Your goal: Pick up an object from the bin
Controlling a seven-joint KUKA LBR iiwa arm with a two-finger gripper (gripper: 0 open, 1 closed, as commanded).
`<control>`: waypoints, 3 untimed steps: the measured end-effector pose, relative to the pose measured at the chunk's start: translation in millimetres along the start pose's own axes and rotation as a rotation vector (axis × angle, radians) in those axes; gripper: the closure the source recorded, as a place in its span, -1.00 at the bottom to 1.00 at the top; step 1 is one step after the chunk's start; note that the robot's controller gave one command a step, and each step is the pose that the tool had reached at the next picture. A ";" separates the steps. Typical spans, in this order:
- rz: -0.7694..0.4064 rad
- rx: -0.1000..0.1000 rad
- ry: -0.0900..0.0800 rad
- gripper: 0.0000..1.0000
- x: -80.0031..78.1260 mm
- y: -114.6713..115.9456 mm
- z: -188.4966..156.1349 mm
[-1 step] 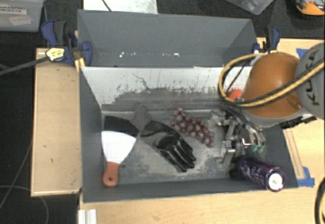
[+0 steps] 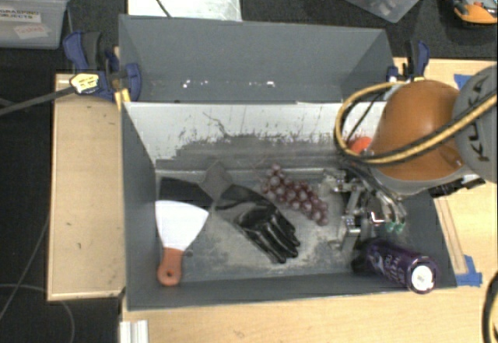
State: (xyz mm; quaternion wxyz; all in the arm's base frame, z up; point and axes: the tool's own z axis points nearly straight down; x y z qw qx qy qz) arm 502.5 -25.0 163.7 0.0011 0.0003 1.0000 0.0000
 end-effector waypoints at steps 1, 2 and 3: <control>0.100 -0.002 0.003 -1.00 14.2 39.1 50.6; 0.069 -0.001 -0.003 -1.00 -12.4 51.5 47.0; 0.130 -0.002 0.002 -1.00 22.2 84.5 93.7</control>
Offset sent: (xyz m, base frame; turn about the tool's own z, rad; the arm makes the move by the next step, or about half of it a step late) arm 0.0119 0.0512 -0.0471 0.0722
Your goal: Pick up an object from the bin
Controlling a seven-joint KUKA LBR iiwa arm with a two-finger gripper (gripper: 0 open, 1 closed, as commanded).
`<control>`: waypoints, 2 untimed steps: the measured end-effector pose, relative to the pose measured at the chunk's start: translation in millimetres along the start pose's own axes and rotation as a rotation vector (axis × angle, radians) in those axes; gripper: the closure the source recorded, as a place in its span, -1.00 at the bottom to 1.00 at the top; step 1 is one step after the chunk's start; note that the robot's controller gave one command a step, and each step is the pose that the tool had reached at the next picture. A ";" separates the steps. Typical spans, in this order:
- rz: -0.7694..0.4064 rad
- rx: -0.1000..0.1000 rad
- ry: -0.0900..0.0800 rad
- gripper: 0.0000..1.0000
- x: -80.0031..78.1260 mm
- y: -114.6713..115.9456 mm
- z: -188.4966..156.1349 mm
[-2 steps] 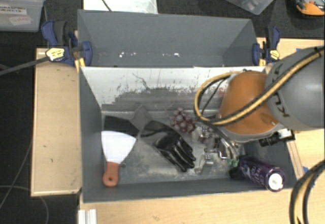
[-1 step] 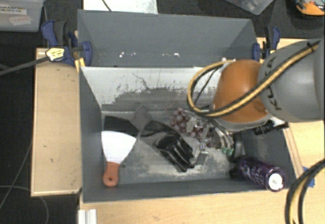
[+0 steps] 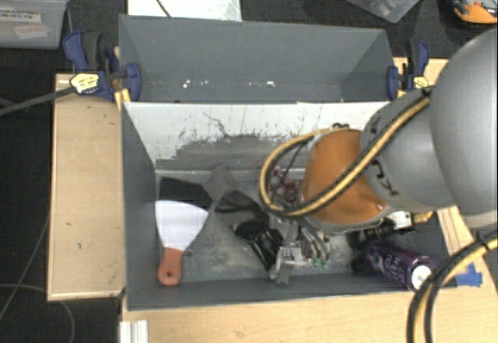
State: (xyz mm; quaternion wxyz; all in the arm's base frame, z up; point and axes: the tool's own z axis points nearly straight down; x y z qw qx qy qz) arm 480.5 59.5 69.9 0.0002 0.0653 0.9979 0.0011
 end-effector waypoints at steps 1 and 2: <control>-0.024 0.004 -0.018 -1.00 -38.9 -81.6 -44.3; 0.001 0.004 -0.016 -1.00 -29.7 -65.8 -37.1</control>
Offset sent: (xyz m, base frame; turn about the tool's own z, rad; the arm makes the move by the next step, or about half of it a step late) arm -0.0006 -0.0113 0.0159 0.0316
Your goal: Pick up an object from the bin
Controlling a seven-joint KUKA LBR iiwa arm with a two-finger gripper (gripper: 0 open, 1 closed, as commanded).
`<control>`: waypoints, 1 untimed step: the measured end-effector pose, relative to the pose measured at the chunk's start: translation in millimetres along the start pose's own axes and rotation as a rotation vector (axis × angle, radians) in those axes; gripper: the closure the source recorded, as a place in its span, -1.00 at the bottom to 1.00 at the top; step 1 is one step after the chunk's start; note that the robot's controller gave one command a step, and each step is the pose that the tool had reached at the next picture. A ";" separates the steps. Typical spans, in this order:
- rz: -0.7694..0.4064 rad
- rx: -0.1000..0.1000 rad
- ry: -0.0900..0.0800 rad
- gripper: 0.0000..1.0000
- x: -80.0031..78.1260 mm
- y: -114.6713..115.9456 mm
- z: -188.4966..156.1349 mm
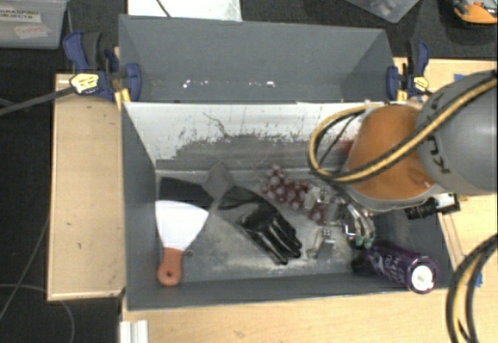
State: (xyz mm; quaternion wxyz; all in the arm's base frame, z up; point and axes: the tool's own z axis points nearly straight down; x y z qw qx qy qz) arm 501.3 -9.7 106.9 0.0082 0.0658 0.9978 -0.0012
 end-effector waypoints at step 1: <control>-0.125 -0.002 -0.001 -1.00 7.8 25.1 -1.7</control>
Offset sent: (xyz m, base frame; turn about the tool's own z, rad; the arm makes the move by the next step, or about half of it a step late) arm -0.0003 0.0208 -0.0369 0.2837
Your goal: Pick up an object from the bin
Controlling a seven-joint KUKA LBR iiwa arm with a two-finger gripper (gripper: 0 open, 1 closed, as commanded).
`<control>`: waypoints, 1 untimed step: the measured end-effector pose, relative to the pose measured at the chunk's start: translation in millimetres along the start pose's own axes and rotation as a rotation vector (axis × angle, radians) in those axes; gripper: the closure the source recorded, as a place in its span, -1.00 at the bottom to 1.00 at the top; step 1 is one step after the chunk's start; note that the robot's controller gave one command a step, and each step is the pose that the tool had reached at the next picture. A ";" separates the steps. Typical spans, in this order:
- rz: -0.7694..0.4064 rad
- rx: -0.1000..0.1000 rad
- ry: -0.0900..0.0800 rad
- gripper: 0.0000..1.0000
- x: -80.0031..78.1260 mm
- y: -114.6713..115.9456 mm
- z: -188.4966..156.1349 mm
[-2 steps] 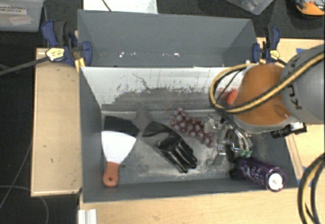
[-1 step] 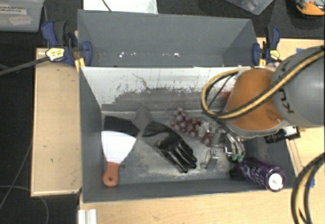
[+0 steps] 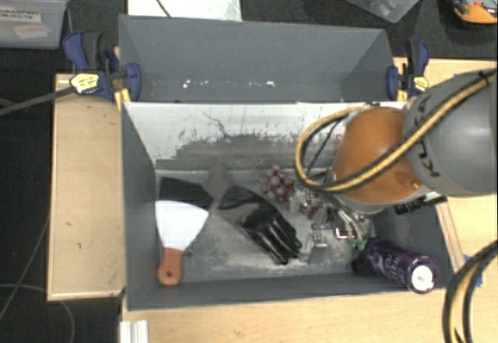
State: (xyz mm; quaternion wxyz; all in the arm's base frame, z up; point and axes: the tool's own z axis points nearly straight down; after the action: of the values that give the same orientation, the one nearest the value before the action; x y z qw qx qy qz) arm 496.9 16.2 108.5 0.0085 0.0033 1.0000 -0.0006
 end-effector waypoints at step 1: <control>0.409 0.001 0.012 -1.00 -3.3 -4.4 37.4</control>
Offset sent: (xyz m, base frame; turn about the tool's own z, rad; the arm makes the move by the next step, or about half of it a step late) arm 0.0001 0.0596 -0.0385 0.1067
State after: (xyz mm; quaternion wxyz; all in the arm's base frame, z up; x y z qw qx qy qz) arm 500.8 11.7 71.1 0.0023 0.2064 0.9785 0.0009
